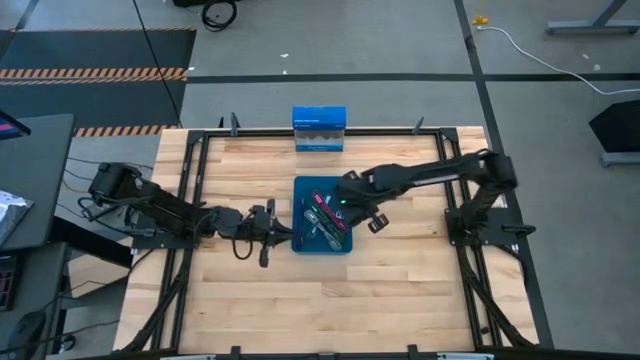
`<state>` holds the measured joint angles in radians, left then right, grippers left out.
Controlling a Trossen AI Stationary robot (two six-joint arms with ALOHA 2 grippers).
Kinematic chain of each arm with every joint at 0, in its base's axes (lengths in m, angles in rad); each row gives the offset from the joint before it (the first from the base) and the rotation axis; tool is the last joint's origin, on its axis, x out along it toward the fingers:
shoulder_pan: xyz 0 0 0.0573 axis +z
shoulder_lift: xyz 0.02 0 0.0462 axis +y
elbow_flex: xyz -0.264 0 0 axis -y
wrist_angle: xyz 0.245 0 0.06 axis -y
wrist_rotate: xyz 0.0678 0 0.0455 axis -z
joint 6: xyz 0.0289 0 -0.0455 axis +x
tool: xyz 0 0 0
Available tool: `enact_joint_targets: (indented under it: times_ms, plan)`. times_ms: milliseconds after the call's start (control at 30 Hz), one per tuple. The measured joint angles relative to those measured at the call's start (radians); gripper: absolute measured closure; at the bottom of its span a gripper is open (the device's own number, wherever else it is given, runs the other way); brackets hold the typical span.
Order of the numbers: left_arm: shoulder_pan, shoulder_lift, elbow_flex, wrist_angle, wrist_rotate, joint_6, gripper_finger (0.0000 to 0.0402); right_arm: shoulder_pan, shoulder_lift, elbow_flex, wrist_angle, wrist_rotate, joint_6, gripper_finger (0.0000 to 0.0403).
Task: Pick and place USB-C Cables
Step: Adjust the blue bin
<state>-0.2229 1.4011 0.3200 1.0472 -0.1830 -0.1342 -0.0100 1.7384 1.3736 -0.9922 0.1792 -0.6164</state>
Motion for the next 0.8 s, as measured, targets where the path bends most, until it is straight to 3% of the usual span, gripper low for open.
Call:
enact_joint_targets:
  times_ms: [100, 367, 567, 800]
  plan:
    - [0.037, -0.064, -0.073, 0.002, 0.016, -0.039, 0.0391, 0.004, 0.057, 0.046, -0.062, 0.028, -0.079, 0.0268]
    - [0.069, -0.278, -0.259, 0.088, 0.023, -0.069, 0.0391, 0.03, 0.075, 0.05, -0.021, 0.063, -0.378, 0.0268]
    - [0.069, -0.35, -0.264, 0.057, 0.023, -0.043, 0.0391, 0.034, 0.104, 0.049, 0.028, 0.057, -0.515, 0.0268]
    - [0.069, -0.369, -0.261, 0.004, 0.023, -0.037, 0.0391, 0.043, 0.163, 0.047, 0.04, 0.057, -0.521, 0.0268]
